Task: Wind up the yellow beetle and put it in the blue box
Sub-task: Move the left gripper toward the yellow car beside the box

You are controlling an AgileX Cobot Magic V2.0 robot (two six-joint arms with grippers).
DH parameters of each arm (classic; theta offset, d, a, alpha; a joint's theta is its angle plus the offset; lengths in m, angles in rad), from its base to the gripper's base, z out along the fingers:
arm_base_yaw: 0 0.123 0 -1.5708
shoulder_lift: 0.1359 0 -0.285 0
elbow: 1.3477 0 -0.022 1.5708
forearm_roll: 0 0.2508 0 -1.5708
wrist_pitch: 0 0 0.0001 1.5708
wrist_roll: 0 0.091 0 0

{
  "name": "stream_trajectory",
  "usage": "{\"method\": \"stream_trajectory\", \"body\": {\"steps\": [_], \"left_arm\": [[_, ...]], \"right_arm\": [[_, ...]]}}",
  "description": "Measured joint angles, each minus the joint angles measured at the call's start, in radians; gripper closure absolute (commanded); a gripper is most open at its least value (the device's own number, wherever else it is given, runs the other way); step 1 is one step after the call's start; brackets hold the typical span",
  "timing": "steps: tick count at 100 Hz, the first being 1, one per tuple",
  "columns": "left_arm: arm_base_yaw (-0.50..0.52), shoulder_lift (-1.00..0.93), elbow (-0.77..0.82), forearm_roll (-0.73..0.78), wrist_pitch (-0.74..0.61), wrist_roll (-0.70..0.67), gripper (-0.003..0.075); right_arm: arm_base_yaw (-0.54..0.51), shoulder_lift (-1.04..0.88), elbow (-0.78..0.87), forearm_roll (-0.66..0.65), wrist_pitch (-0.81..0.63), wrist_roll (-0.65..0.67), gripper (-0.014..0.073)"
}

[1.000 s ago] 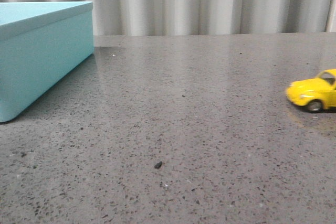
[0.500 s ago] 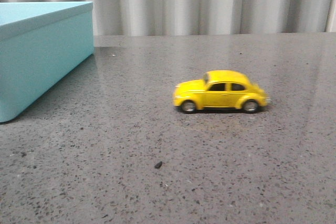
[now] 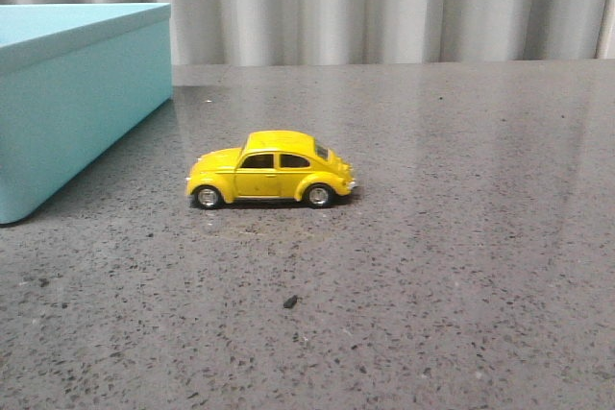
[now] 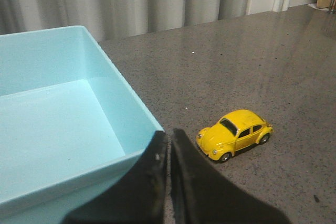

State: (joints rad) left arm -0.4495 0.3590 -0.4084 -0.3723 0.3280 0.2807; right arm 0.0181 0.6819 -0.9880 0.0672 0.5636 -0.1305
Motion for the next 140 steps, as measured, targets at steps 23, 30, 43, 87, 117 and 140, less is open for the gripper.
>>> {"method": "stream_trajectory", "body": {"steps": [23,30,43,87,117,140], "left_arm": [[0.000,0.000,0.000,-0.025,0.004,0.000,0.0741],[0.000,0.000,0.000,-0.028,0.004,0.000,0.0741],[0.000,0.000,0.000,-0.028,0.006,0.000,0.0741],[0.000,0.000,0.000,-0.029,0.006,0.000,0.0741],[0.000,0.000,0.026,-0.030,0.007,0.000,0.0741],[0.000,0.000,0.057,-0.031,0.007,0.000,0.0741]], "right_arm": [[0.000,-0.002,0.000,0.012,-0.043,0.000,0.0666],[0.000,-0.007,0.000,0.014,-0.038,0.000,0.0666],[0.000,-0.031,0.000,0.018,-0.033,0.000,0.0666],[0.000,-0.076,0.002,0.018,-0.033,0.000,0.0666],[0.000,-0.076,0.003,0.019,-0.033,0.000,0.0666],[0.000,-0.076,0.003,0.019,-0.033,0.000,0.0666]]}}
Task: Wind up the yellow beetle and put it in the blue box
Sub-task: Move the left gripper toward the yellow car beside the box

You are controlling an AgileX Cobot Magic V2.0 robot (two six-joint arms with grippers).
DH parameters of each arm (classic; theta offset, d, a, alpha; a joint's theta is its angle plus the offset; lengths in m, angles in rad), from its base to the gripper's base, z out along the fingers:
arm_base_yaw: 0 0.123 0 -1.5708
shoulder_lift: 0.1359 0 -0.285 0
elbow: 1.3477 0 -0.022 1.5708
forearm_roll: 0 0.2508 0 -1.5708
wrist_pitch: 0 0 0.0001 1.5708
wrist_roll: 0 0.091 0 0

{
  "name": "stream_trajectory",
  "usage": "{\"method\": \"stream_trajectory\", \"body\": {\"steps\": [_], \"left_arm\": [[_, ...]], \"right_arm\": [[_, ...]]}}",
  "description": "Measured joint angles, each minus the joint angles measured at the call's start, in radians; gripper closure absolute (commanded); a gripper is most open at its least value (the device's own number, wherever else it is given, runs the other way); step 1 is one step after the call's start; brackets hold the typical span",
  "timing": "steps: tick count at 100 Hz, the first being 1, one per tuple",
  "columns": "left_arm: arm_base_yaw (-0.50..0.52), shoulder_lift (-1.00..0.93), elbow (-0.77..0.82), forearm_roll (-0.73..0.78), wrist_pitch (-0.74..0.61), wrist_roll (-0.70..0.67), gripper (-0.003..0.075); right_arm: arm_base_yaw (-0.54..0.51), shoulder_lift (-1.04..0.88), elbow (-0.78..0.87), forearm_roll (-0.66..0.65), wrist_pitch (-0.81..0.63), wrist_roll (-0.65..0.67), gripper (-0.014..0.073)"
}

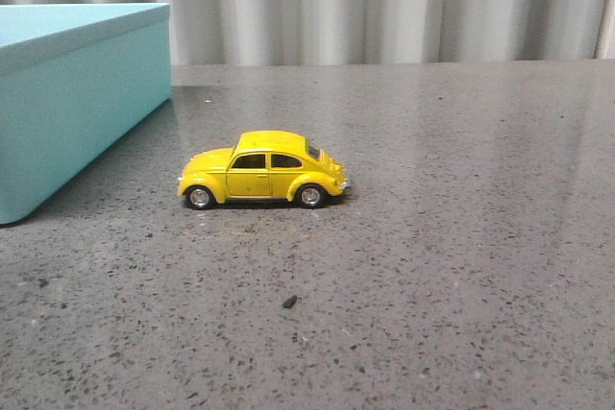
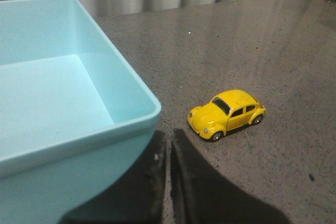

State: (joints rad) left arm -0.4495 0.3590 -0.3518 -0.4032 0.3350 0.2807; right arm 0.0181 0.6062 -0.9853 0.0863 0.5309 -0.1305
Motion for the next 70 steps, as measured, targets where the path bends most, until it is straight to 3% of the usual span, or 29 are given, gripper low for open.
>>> {"method": "stream_trajectory", "body": {"steps": [17,48,70], "left_arm": [[-0.019,0.000,0.042,0.000,0.001,0.000,0.0741],[-0.152,0.000,0.062,0.062,-0.016,0.000,0.0741],[-0.172,0.000,0.062,0.079,-0.016,0.000,0.0741]], "right_arm": [[0.000,0.000,0.000,0.000,0.022,0.000,0.0666],[0.000,0.000,0.000,0.000,0.037,0.000,0.0666],[0.000,0.000,0.000,0.000,0.043,0.000,0.0666]]}}
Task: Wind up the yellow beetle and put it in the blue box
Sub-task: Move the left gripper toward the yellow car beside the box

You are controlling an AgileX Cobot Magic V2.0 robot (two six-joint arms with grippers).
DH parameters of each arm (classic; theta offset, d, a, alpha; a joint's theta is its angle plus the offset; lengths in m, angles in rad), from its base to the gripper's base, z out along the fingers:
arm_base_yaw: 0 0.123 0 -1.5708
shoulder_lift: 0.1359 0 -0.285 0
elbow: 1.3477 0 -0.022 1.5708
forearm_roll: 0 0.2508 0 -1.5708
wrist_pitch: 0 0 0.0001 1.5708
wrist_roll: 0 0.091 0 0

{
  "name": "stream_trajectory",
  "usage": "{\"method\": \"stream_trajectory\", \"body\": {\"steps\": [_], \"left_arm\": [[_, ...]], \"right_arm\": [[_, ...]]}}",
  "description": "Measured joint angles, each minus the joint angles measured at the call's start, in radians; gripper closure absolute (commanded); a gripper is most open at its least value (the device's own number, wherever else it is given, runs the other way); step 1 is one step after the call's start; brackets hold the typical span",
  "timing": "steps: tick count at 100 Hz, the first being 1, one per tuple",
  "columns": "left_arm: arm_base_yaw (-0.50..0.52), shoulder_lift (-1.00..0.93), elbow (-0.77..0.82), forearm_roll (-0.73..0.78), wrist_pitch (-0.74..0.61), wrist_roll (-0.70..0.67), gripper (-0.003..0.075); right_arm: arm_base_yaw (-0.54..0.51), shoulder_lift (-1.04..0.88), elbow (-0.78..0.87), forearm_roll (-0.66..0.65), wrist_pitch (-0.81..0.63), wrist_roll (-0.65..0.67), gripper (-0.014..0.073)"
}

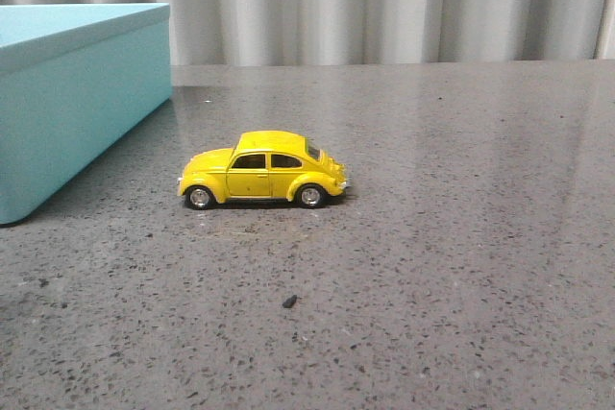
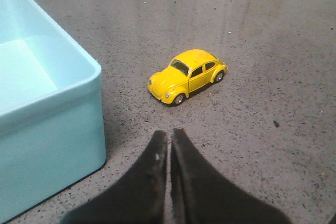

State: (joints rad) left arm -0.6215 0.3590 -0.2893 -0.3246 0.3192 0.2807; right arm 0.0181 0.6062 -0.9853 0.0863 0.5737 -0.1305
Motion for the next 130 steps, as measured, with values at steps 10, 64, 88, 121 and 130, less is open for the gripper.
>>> {"method": "stream_trajectory", "body": {"steps": [10,64,88,121,130], "left_arm": [[0.000,0.000,0.000,0.002,0.006,0.000,0.0741],[0.000,0.000,0.000,0.004,0.009,0.000,0.0741],[0.000,0.000,0.003,0.004,0.013,0.000,0.0741],[0.000,0.000,0.007,0.004,-0.019,0.000,0.0741],[0.000,0.000,0.009,0.004,-0.141,0.000,0.0741]], "right_arm": [[0.000,0.000,0.000,0.000,0.000,0.000,0.0666],[0.000,0.000,0.011,0.005,-0.080,0.000,0.0666],[0.000,-0.001,0.012,0.012,-0.213,0.000,0.0666],[0.034,-0.029,0.026,0.026,-0.208,0.000,0.0666],[0.061,-0.056,0.048,0.026,-0.208,0.000,0.0666]]}}
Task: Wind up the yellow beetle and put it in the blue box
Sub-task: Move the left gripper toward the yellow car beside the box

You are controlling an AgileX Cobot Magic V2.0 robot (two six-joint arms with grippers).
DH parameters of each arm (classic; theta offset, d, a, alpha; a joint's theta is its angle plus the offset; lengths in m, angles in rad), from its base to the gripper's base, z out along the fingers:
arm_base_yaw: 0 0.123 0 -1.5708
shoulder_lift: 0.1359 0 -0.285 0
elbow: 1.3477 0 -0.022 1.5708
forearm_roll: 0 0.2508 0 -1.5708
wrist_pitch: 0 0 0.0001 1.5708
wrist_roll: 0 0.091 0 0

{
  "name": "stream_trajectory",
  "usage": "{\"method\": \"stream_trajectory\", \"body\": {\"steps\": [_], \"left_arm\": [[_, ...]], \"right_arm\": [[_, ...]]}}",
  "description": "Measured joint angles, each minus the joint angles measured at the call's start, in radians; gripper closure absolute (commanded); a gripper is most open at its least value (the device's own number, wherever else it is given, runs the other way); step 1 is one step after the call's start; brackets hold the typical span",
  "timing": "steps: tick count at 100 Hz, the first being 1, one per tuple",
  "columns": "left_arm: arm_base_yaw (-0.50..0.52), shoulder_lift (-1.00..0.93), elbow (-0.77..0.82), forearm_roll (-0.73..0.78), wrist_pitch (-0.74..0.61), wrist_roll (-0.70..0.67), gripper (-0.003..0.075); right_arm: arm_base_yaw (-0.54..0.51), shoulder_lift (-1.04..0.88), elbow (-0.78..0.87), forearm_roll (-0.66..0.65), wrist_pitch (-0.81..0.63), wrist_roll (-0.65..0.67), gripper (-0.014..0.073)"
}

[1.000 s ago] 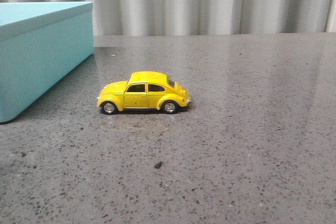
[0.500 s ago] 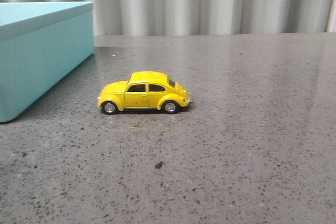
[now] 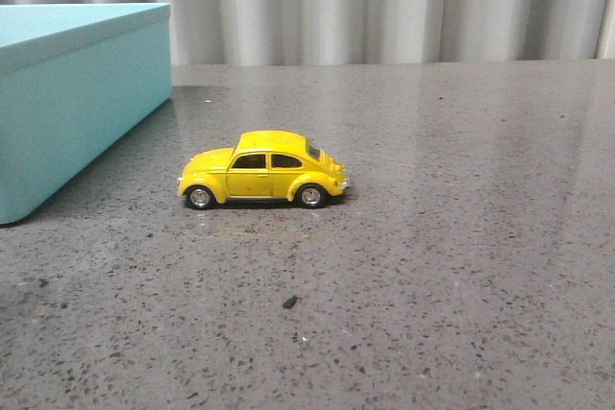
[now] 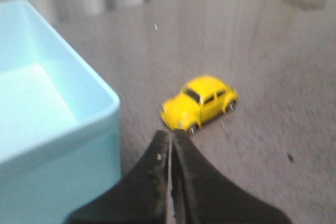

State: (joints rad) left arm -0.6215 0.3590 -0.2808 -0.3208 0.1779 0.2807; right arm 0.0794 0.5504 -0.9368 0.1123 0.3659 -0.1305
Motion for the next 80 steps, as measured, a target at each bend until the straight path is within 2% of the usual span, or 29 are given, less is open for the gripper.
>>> {"method": "stream_trajectory", "body": {"steps": [14,27,43,59,71,80], "left_arm": [[0.000,0.002,-0.014,0.000,-0.189,0.000,0.0741],[0.000,0.050,-0.079,0.000,-0.204,0.000,0.0741],[0.000,0.211,-0.228,0.044,-0.101,0.000,0.0741],[0.000,0.409,-0.425,0.170,0.068,0.000,0.0731],[0.000,0.557,-0.567,0.265,0.191,0.000,0.0638],[0.000,0.671,-0.662,0.321,0.273,0.015,0.0517]], "right_arm": [[0.026,-0.052,0.047,0.000,-0.002,0.000,0.0666],[0.032,-0.097,0.082,0.000,-0.002,0.000,0.0666],[0.032,-0.114,0.108,0.000,-0.002,0.000,0.0666],[0.032,-0.114,0.121,-0.002,-0.002,0.000,0.0666],[0.032,-0.114,0.121,-0.002,-0.002,0.000,0.0666],[0.032,-0.114,0.121,-0.002,-0.002,0.000,0.0666]]}}
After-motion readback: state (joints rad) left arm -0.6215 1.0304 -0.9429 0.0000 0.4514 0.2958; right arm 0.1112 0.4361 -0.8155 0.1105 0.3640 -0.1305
